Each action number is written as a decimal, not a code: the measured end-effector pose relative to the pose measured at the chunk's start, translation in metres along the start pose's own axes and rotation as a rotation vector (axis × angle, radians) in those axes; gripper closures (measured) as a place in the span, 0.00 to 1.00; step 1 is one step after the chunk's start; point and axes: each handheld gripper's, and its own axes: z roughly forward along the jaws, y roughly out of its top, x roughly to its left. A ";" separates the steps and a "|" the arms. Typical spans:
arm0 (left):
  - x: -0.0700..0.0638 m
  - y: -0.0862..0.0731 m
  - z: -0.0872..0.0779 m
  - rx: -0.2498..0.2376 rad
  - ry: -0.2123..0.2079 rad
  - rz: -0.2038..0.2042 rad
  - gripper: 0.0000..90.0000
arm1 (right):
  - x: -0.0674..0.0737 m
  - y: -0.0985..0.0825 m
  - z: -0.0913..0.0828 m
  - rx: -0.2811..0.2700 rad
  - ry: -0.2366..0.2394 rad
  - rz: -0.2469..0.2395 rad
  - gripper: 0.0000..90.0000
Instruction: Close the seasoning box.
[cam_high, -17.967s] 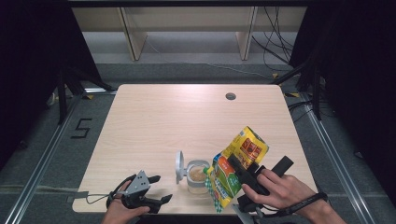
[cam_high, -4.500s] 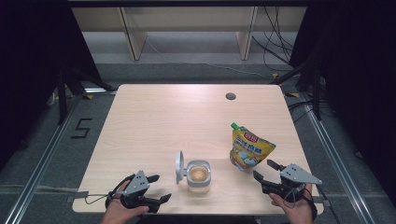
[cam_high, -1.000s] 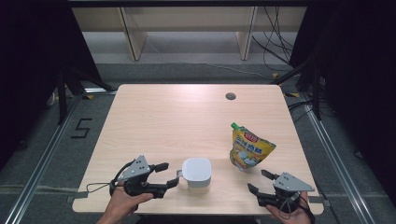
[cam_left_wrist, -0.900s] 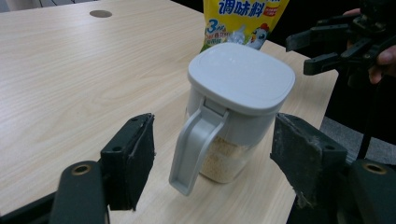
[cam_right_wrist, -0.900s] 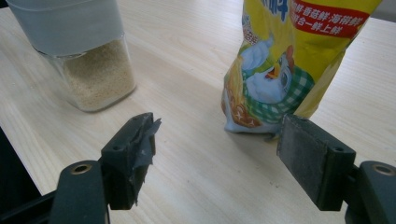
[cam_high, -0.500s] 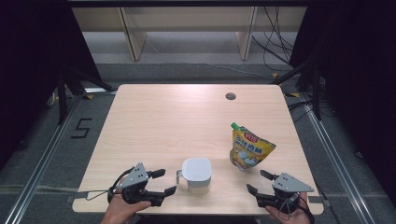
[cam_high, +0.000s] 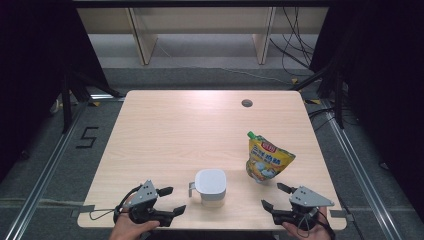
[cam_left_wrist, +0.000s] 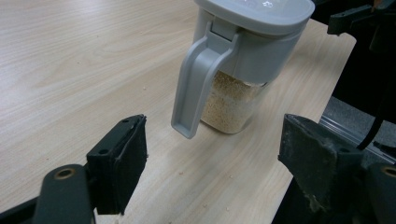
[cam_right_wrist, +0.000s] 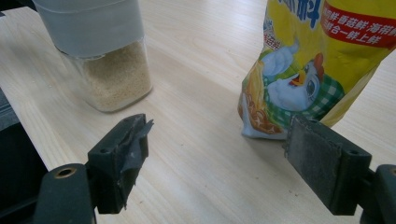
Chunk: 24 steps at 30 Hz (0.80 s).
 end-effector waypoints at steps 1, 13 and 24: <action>0.000 -0.001 0.000 0.003 0.001 0.001 0.25 | 0.000 0.000 0.000 0.009 0.002 0.002 0.25; -0.005 -0.014 0.000 0.055 0.012 0.011 0.23 | 0.000 -0.002 0.003 0.040 0.015 0.000 0.19; -0.007 -0.014 0.003 0.074 0.015 0.027 0.23 | 0.001 -0.004 0.006 0.075 0.031 -0.001 0.18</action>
